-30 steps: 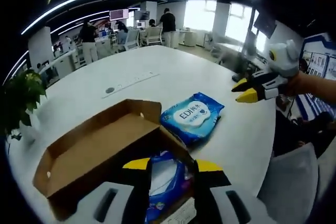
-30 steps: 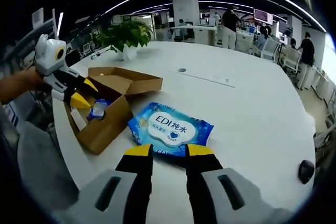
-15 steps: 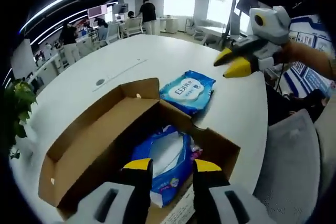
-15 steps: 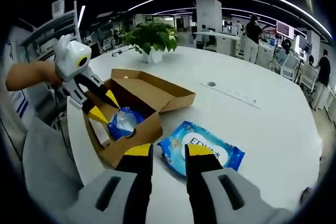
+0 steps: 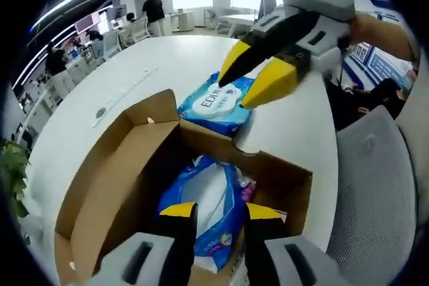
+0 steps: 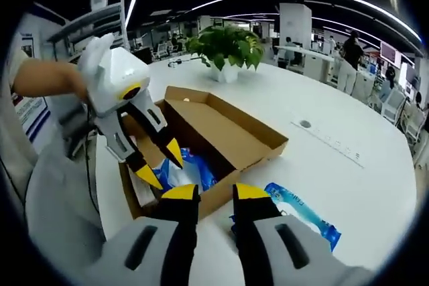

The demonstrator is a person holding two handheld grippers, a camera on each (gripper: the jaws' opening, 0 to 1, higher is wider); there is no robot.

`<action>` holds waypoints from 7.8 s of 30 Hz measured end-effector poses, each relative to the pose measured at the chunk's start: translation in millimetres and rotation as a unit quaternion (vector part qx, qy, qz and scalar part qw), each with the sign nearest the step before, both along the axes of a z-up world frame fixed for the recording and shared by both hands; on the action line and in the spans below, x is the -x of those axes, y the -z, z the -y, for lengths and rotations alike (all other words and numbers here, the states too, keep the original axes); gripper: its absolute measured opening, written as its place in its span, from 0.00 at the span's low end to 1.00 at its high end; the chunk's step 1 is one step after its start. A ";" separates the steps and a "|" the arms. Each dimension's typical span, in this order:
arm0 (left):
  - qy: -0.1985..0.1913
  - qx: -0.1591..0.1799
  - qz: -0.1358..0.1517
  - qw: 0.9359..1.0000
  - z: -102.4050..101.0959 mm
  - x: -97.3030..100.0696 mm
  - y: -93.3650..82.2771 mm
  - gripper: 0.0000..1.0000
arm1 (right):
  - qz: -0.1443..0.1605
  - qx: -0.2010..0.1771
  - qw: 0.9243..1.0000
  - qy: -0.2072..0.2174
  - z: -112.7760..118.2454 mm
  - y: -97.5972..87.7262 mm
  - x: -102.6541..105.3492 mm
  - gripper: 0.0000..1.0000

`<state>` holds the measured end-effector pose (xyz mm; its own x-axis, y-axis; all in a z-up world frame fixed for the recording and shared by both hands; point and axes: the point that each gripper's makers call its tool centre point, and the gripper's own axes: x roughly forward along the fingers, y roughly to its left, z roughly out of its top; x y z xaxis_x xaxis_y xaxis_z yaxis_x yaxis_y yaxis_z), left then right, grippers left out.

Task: Operate the shoe box by opening the lid, removing the specified soft item, and placing it in the target area until the item is outside and the box remains undamaged.

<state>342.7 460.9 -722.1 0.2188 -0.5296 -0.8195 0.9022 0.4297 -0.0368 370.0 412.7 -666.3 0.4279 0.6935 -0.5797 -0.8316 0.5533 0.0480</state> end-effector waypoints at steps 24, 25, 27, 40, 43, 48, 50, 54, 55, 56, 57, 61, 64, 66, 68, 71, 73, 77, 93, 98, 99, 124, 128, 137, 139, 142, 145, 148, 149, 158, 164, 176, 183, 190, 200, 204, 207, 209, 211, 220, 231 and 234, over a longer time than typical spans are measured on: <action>0.035 -0.006 -0.018 0.999 -10.1 10.9 16.7 0.01 | 0.007 0.098 0.992 -0.074 -59.4 60.4 -17.6 0.09; 0.035 -0.006 -0.016 0.999 -10.2 11.0 16.5 0.01 | 0.009 0.103 0.992 -0.078 -60.2 61.8 -17.9 0.09; 0.035 -0.006 -0.014 0.999 -10.9 10.7 16.5 0.01 | 0.021 0.131 0.987 -0.092 -60.0 70.0 -20.0 0.08; 0.000 0.020 -0.004 1.000 -16.1 7.5 7.2 0.00 | 0.023 0.123 0.989 -0.083 -62.2 62.5 -21.8 0.00; -0.013 0.027 0.001 1.000 -19.0 5.8 -1.5 0.00 | 0.028 0.108 0.990 -0.083 -66.4 52.1 -20.4 0.00; -0.022 0.030 0.011 0.999 -25.5 6.2 -15.9 0.00 | 0.036 0.085 0.992 -0.082 -72.8 32.9 -19.0 0.00; -0.024 0.032 0.017 0.999 -28.5 6.6 -22.9 0.00 | 0.040 0.075 0.993 -0.080 -74.8 23.9 -17.7 0.00; -0.025 0.034 0.030 0.999 -32.4 8.3 -39.9 0.00 | 0.051 0.063 0.993 -0.082 -77.5 6.0 -14.4 0.00; -0.024 0.034 0.032 0.999 -32.9 9.0 -43.6 0.00 | 0.053 0.059 0.993 -0.082 -78.4 2.5 -14.1 0.00; -0.024 0.034 0.033 0.999 -33.1 9.3 -45.3 0.00 | 0.056 0.054 0.994 -0.083 -79.1 -3.0 -13.5 0.00; -0.023 0.035 0.036 0.998 -33.1 10.5 -50.9 0.00 | 0.058 0.050 0.994 -0.083 -79.4 -7.3 -13.2 0.00; -0.018 0.036 0.048 0.998 -32.6 13.6 -68.7 0.00 | 0.063 0.035 0.994 -0.084 -80.2 -25.3 -10.4 0.00; -0.017 0.041 0.053 0.998 -30.5 15.4 -81.8 0.00 | 0.071 0.025 0.994 -0.083 -78.7 -40.2 -8.5 0.00; -0.015 0.043 0.057 0.997 -26.8 17.2 -92.7 0.00 | 0.076 0.016 0.993 -0.085 -77.6 -52.4 -5.3 0.00; -0.011 0.045 0.060 0.997 -22.5 20.3 -99.9 0.00 | 0.082 0.014 0.993 -0.086 -75.8 -59.6 -3.0 0.00; 0.001 0.052 0.068 0.996 -13.7 23.7 -112.9 0.00 | 0.087 -0.003 0.993 -0.084 -70.7 -73.5 1.0 0.00; 0.007 0.056 0.067 0.996 -6.9 27.4 -119.4 0.00 | 0.088 -0.010 0.993 -0.078 -65.9 -79.5 2.0 0.00; 0.018 0.057 0.065 0.996 4.3 28.7 -124.9 0.00 | 0.095 -0.007 0.992 -0.082 -56.8 -84.7 7.3 0.00; 0.088 0.061 0.057 0.993 75.2 34.3 -126.4 0.00 | 0.101 0.012 0.994 -0.030 26.6 -83.9 14.3 0.00; 0.113 0.061 0.050 0.990 99.6 37.3 -123.2 0.00 | 0.097 0.013 0.995 -0.010 51.6 -80.6 14.1 0.00; 0.118 0.062 0.049 0.990 105.7 37.0 -122.7 0.00 | 0.095 0.012 0.995 -0.004 58.0 -80.1 13.6 0.00; 0.184 0.098 -0.006 0.978 231.6 26.5 -98.9 0.00 | 0.072 0.018 0.996 0.039 178.4 -61.9 -2.2 0.00; 0.195 0.096 -0.010 0.976 250.7 22.5 -94.1 0.00 | 0.064 0.017 0.997 0.046 198.9 -54.9 -7.5 0.00; 0.202 0.108 -0.025 0.973 291.2 10.1 -86.3 0.00 | 0.050 0.012 0.997 0.062 236.9 -50.9 -18.3 0.00; 0.203 0.111 -0.029 0.973 300.2 6.7 -84.2 0.00 | 0.048 0.009 0.997 0.065 245.6 -49.5 -21.9 0.00; 0.206 0.110 -0.033 0.972 311.4 2.3 -79.7 0.00 | 0.043 0.013 0.996 0.071 258.1 -44.0 -26.0 0.00; 0.208 0.109 -0.039 0.971 322.7 -2.9 -73.3 0.00 | 0.039 0.014 0.996 0.075 266.6 -39.1 -29.3 0.00; 0.209 0.109 -0.046 0.971 330.7 -7.7 -68.1 0.00 | 0.034 0.019 0.996 0.076 273.5 -33.8 -33.3 0.00; 0.210 0.107 -0.047 0.971 334.6 -10.1 -65.5 0.00 | 0.032 0.021 0.996 0.075 276.6 -31.0 -35.6 0.00; 0.225 0.082 -0.059 0.969 352.0 -23.5 -43.7 0.00 | 0.014 0.030 0.996 0.085 292.3 -8.0 -50.7 0.00; 0.218 0.074 -0.067 0.971 355.5 -26.6 -26.4 0.00 | -0.002 0.028 0.995 0.097 297.0 12.5 -58.1 0.00; 0.186 0.071 -0.093 0.976 347.9 -29.6 5.8 0.00 | -0.031 0.046 0.993 0.104 293.9 57.3 -66.2 0.00; 0.181 0.067 -0.089 0.977 341.3 -35.2 10.3 0.00 | -0.031 0.052 0.993 0.097 287.1 63.8 -70.6 0.00; 0.175 0.071 -0.084 0.978 345.2 -44.0 7.2 0.00 | -0.029 0.056 0.993 0.103 287.9 63.8 -81.0 0.00; 0.177 0.077 -0.080 0.978 352.3 -45.9 4.6 0.00 | -0.027 0.065 0.992 0.109 293.6 64.2 -84.6 0.00; 0.175 0.082 -0.078 0.978 356.4 -48.2 0.9 0.01 | -0.025 0.066 0.991 0.112 294.5 63.3 -86.1 0.00; 0.170 0.085 -0.077 0.979 357.7 -48.1 0.1 0.02 | -0.023 0.071 0.991 0.115 295.5 64.4 -86.6 0.00; 0.169 0.090 -0.072 0.979 359.6 -48.3 -1.8 0.05 | -0.021 0.074 0.990 0.115 295.5 64.2 -86.3 0.00; 0.168 0.093 -0.069 0.979 360.5 -48.4 -3.1 0.07 | -0.019 0.073 0.990 0.115 295.2 62.4 -86.3 0.00; 0.168 0.097 -0.046 0.980 352.0 -48.5 -19.0 0.15 | -0.004 0.072 0.989 0.127 298.4 49.2 -85.2 0.03; 0.155 0.106 -0.023 0.982 320.7 -32.1 -49.7 0.24 | 0.020 0.055 0.986 0.156 290.0 13.0 -66.0 0.15; 0.144 0.114 -0.014 0.983 311.6 -30.2 -58.1 0.29 | 0.026 0.055 0.986 0.157 283.4 1.6 -55.6 0.18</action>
